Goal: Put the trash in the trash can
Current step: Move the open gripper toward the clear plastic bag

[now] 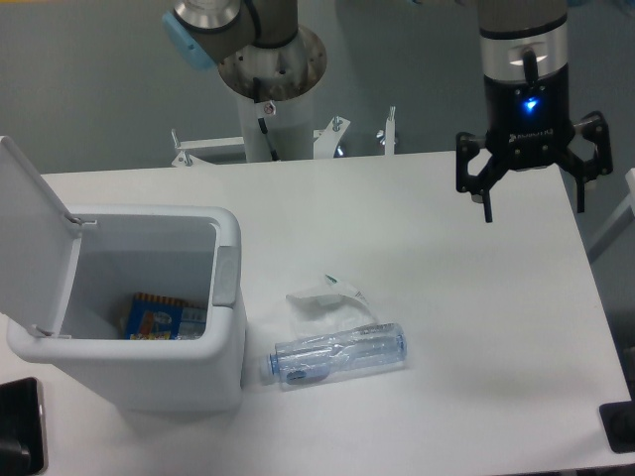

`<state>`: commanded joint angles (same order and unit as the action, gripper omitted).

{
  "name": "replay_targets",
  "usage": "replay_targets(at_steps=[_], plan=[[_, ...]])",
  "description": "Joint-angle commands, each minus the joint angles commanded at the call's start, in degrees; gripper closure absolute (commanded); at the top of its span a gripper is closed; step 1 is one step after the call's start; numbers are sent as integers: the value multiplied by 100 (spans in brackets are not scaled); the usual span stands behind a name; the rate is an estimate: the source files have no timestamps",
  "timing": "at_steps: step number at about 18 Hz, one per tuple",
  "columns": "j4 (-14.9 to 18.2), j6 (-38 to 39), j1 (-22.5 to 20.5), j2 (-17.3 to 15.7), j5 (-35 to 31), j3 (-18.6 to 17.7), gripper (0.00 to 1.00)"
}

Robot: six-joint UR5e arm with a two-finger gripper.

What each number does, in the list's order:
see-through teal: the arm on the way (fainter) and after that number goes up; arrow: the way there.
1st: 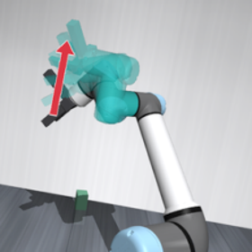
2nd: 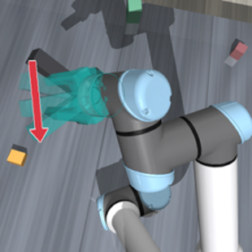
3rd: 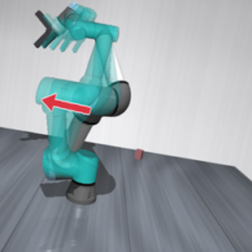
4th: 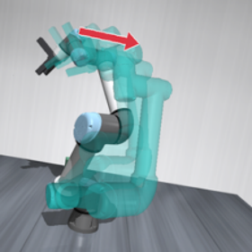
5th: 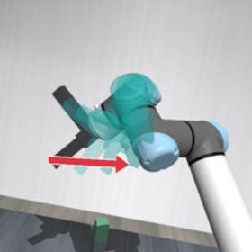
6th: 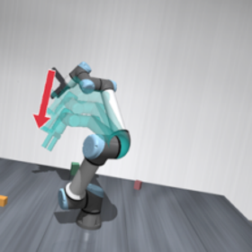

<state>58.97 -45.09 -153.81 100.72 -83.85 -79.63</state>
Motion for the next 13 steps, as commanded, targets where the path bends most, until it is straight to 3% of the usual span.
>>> replay_targets(at_steps=[9,13], plan=[[-44,0,44,0,79,-44,0],[-70,-26,105,0,211,-237,0]])
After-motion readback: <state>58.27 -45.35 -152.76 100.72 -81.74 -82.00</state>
